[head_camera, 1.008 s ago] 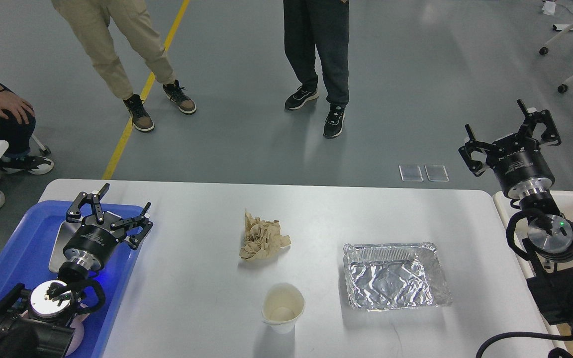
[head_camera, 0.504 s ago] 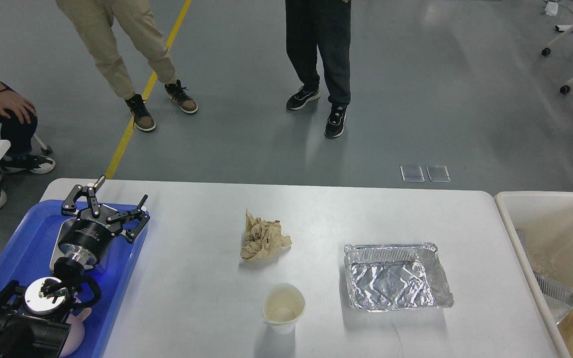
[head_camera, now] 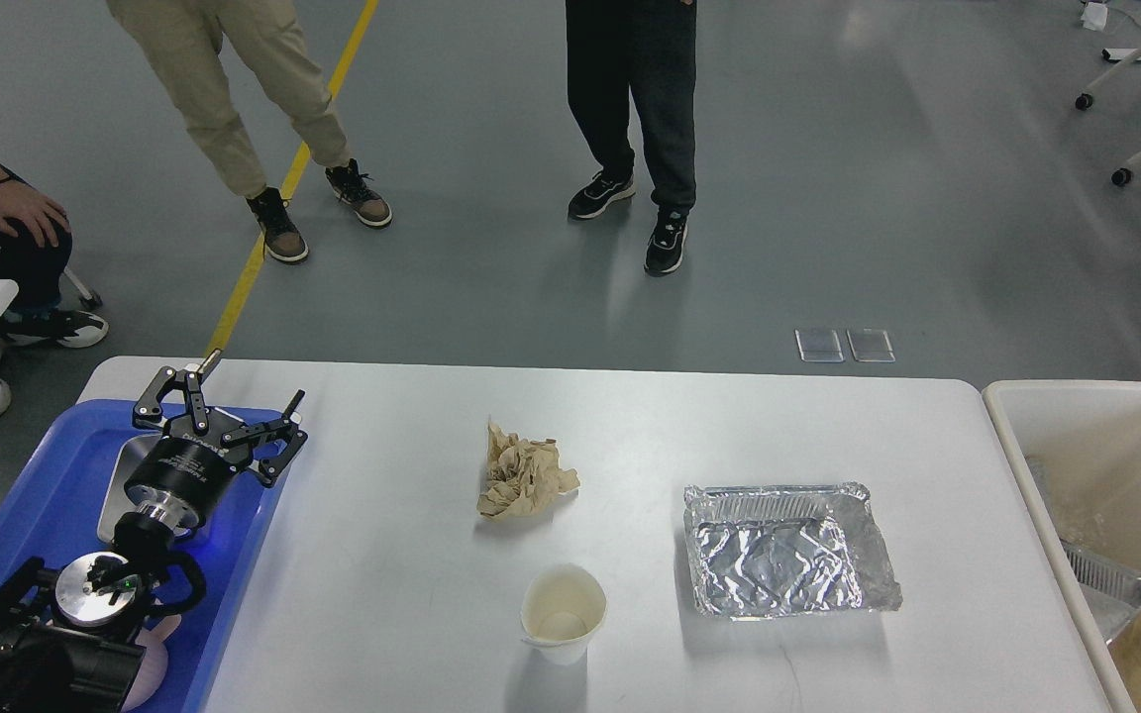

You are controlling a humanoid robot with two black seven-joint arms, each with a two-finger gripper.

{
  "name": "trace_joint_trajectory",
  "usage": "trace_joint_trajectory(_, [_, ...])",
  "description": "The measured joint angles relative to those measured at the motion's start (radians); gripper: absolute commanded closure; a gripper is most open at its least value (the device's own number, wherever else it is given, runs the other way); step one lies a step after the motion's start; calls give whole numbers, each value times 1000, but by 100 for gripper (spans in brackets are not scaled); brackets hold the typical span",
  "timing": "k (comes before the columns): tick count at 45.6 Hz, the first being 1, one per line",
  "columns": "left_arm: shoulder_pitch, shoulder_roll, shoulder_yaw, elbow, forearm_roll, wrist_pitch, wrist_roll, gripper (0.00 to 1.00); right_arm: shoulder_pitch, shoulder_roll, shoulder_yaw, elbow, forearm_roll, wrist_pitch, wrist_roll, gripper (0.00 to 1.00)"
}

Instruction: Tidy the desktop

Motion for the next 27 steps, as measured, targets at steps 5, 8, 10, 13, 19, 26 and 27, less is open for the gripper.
trace_joint_trajectory(5, [0,1,1,0,2,-3,1,3,-15,-33,-15,51,-64,1,-1,0])
trace_joint_trajectory(8, [0,1,1,0,2,-3,2,3,-28,-47,-26,64,-93,1,-1,0])
trace_joint_trajectory(10, [0,0,1,0,2,-3,2,3,-34,-54,-31,67,-110,1,-2,0])
trace_joint_trajectory(13, [0,-2,2,0,2,-3,2,3,-47,-57,-37,68,-140,1,-3,0])
trace_joint_trajectory(19, [4,-9,2,1,2,-3,2,3,-76,-10,-68,63,-215,-7,-3,0])
trace_joint_trajectory(26, [5,-13,2,0,3,-3,1,3,-83,139,-124,53,-340,-14,-7,0])
trace_joint_trajectory(27, [5,-13,2,1,3,-3,1,3,-83,170,-130,45,-366,-14,-7,0])
